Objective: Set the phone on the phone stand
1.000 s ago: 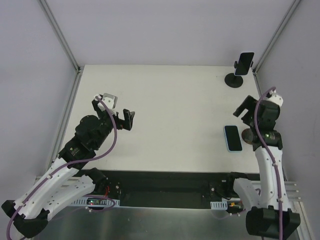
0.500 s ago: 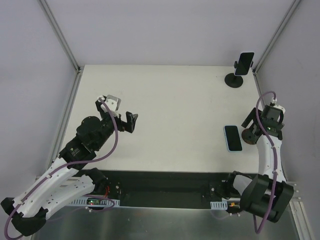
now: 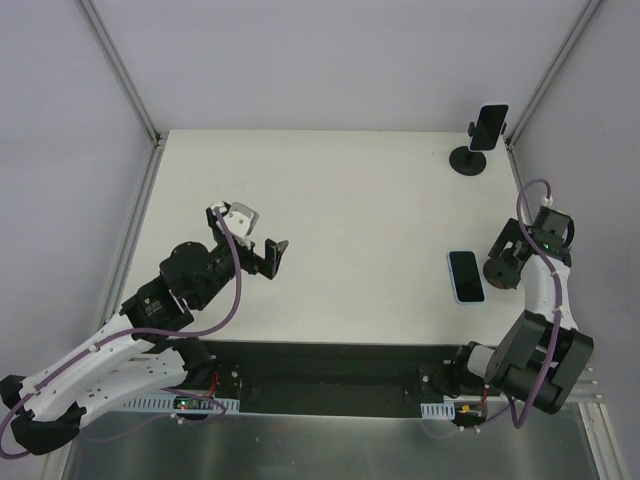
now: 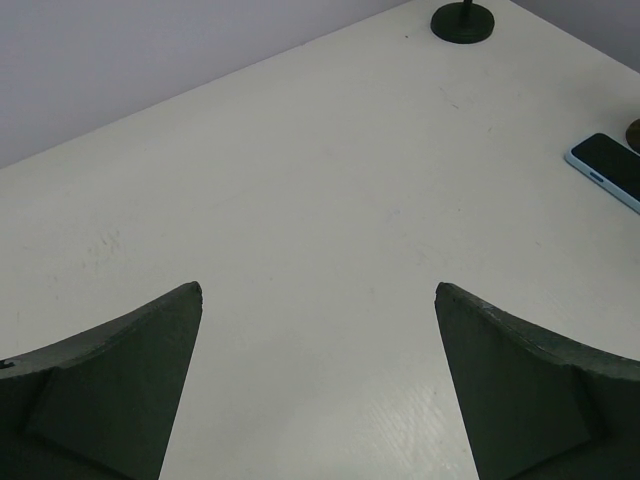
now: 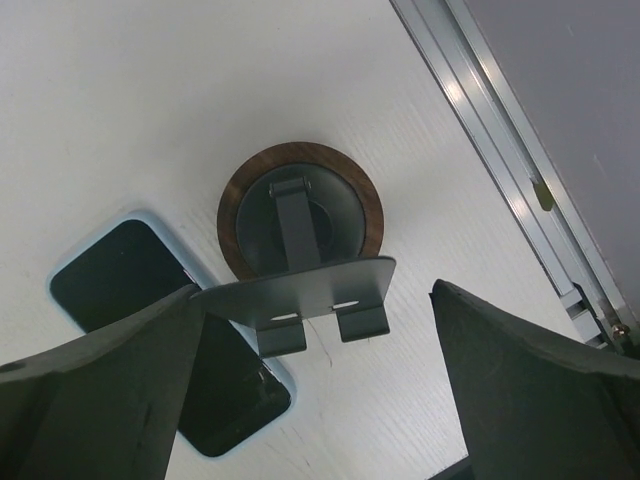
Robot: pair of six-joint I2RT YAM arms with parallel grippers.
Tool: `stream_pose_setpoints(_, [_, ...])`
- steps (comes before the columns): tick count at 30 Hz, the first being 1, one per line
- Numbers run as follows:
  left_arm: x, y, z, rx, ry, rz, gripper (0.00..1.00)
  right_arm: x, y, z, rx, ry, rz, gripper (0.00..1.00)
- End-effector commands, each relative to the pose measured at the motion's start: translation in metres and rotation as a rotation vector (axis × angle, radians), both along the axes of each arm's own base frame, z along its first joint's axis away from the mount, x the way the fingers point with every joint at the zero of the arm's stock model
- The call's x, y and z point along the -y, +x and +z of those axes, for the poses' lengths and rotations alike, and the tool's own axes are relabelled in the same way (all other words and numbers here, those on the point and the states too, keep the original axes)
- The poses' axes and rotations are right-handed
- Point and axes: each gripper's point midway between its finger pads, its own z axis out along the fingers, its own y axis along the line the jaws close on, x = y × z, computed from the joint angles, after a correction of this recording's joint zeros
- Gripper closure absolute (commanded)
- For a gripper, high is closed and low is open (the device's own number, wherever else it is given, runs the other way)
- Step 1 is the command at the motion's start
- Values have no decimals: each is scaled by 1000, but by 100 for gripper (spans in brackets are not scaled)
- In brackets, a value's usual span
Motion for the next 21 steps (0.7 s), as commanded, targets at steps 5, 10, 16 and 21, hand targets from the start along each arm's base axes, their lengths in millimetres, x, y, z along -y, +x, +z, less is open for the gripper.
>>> stream_pose_setpoints(5, [8,-5,6,78,9,-15,1,0,25,-2,73,71,112,3])
stream_pose_setpoints(10, [10,-9,6,89,8,-31,1,-1,29,-1,109,46,157,10])
stream_pose_setpoints(16, [7,-6,6,106,3,-10,1,-4,33,-10,129,34,200,23])
stream_pose_setpoints(21, [3,-2,3,107,30,20,1,-9,30,-20,106,62,218,35])
